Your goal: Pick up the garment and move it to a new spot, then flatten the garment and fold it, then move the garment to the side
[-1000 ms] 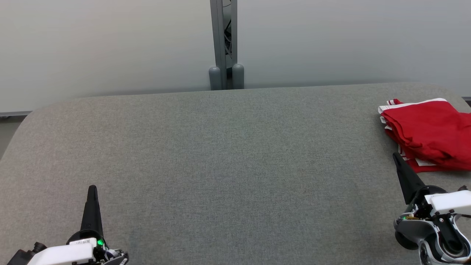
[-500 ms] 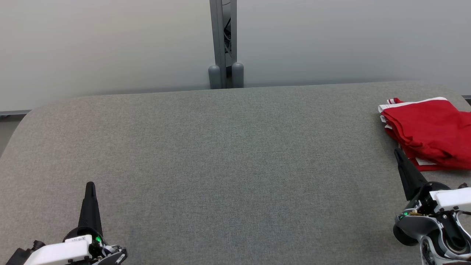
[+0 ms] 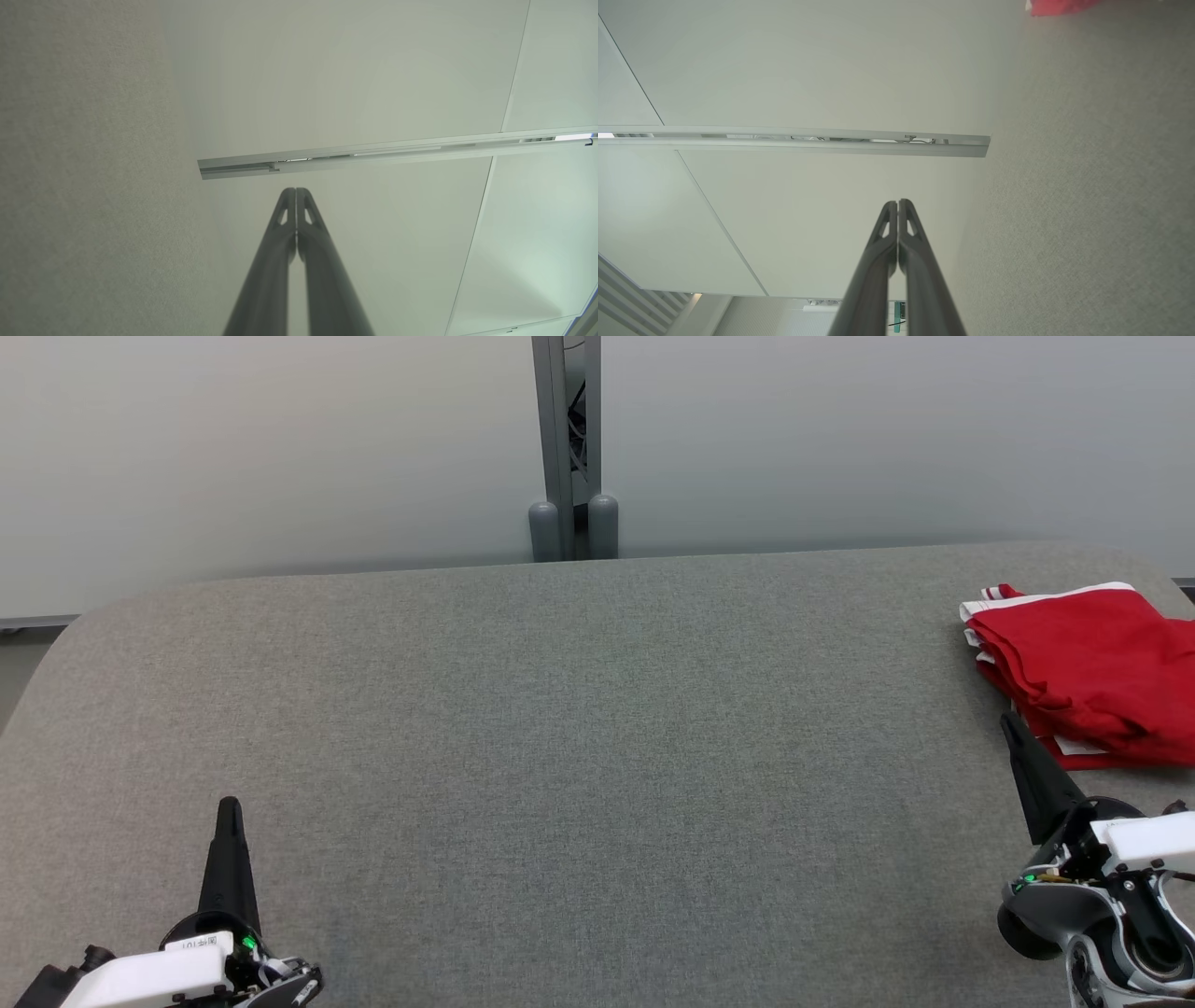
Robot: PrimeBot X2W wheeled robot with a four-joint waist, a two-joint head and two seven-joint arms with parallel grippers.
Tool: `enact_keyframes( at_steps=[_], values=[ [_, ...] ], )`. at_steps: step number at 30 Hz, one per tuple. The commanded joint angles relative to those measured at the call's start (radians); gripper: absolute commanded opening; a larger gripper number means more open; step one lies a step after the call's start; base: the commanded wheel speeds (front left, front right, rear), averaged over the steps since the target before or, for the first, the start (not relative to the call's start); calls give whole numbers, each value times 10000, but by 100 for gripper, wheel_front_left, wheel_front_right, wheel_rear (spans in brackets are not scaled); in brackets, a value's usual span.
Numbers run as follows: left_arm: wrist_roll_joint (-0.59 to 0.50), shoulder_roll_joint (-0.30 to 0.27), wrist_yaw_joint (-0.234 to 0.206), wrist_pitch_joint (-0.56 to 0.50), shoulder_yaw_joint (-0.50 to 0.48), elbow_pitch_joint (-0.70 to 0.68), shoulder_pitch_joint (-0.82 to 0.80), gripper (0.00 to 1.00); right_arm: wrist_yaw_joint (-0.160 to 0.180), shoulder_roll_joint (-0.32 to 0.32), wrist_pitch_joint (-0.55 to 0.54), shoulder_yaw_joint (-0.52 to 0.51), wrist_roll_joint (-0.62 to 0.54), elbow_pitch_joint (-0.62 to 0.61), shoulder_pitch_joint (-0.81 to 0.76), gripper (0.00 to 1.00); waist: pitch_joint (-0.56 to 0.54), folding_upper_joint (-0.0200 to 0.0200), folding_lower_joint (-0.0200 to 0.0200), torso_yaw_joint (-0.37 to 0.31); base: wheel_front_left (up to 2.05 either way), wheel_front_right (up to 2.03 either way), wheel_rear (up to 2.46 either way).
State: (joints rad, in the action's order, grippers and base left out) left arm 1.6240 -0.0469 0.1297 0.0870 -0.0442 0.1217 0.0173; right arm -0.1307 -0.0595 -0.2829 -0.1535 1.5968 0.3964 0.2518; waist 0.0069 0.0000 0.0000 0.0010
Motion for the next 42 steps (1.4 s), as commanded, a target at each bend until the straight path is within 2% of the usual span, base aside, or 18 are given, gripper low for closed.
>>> enact_keyframes(
  at_steps=[1,42],
  values=[
    [34,-63,32,-28,-36,-26,-119,0,0,-18,-59,-40,2,-2,80,0,0,0,0,0,0,0,0],
    [33,-63,32,-27,-35,-28,-119,0,0,22,-114,-115,-75,1,89,0,0,0,0,0,0,0,0]
  ],
)
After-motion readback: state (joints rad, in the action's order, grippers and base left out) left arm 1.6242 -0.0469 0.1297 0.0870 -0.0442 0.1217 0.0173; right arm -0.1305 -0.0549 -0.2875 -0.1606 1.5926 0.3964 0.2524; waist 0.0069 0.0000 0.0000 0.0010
